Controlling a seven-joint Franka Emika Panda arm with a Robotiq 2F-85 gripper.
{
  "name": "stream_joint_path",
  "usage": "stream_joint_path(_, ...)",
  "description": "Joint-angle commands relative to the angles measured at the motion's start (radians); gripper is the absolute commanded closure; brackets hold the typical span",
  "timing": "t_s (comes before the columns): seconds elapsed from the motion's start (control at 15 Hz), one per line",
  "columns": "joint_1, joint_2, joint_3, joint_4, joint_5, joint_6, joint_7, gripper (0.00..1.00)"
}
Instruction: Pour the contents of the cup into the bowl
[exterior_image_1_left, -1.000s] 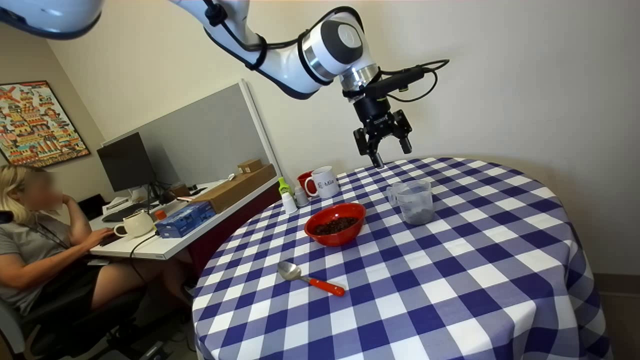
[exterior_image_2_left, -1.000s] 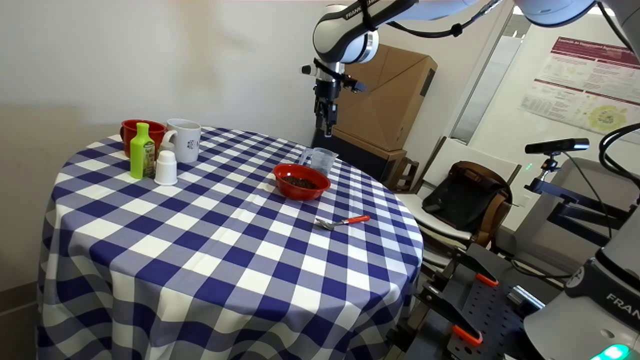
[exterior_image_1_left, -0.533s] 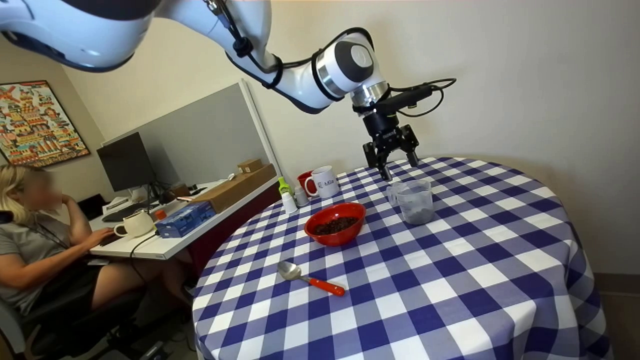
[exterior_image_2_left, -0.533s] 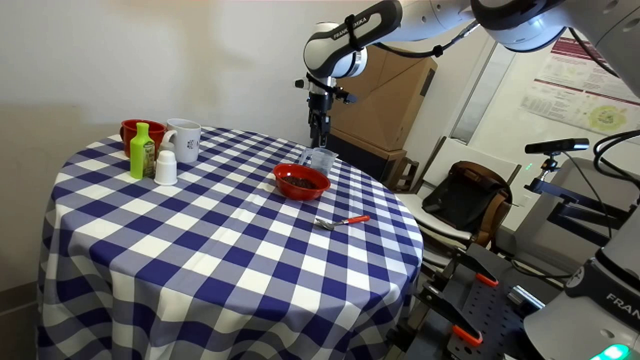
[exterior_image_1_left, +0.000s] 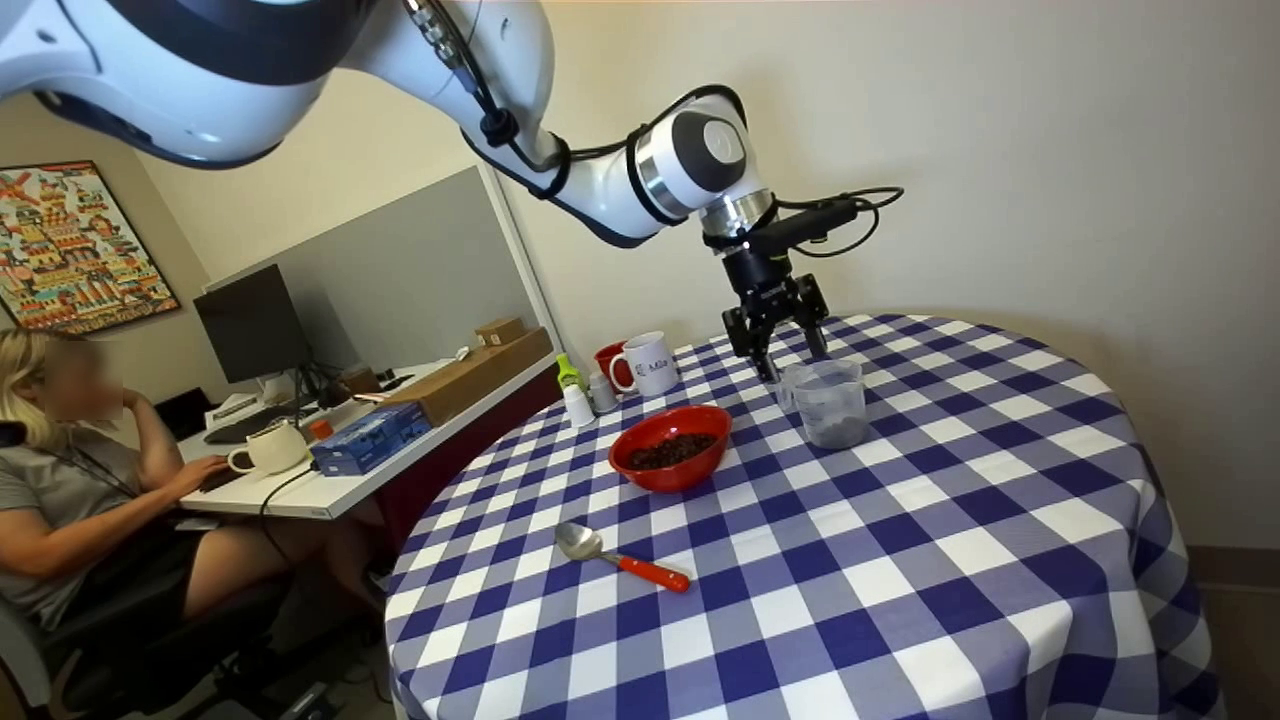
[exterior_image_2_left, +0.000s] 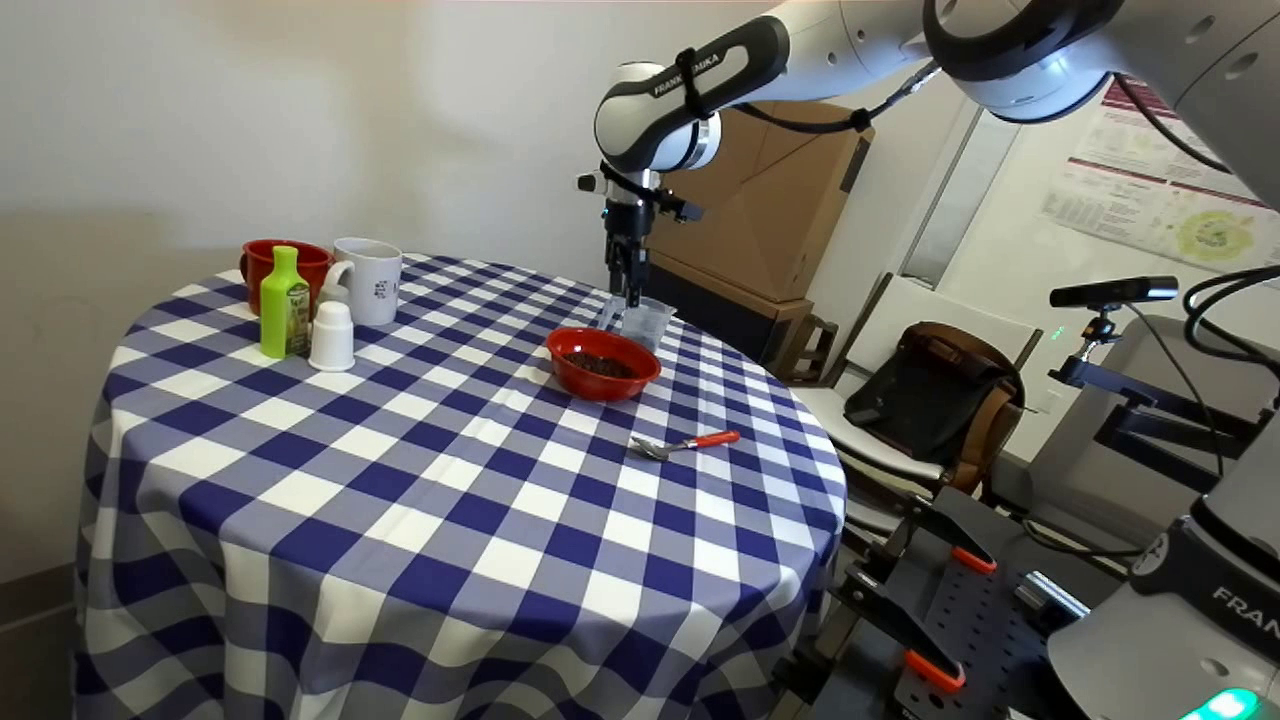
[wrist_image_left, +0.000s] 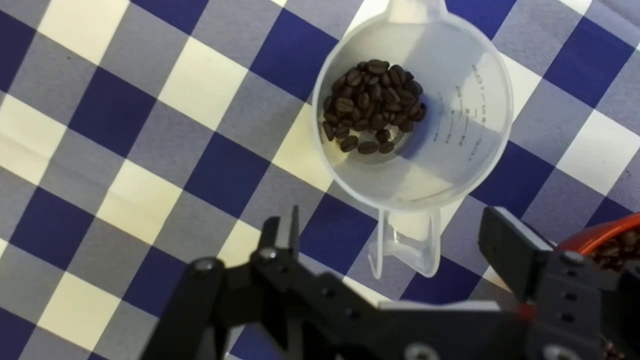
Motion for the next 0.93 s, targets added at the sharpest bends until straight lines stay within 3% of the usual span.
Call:
stream_joint_path(0.0, 0.001, 0.013, 0.008, 0.023, 0.001, -0.028, 0.001, 0.4)
stream_joint_path(0.47, 0.013, -0.011, 0.01, -0.012, -0.007, -0.013, -0.002, 0.93)
stream_joint_path(0.53, 0.014, -0.015, 0.011, -0.018, -0.007, -0.013, -0.003, 0.96)
stream_joint_path(0.87, 0.012, -0.076, 0.016, -0.083, -0.006, -0.031, -0.018, 0.92)
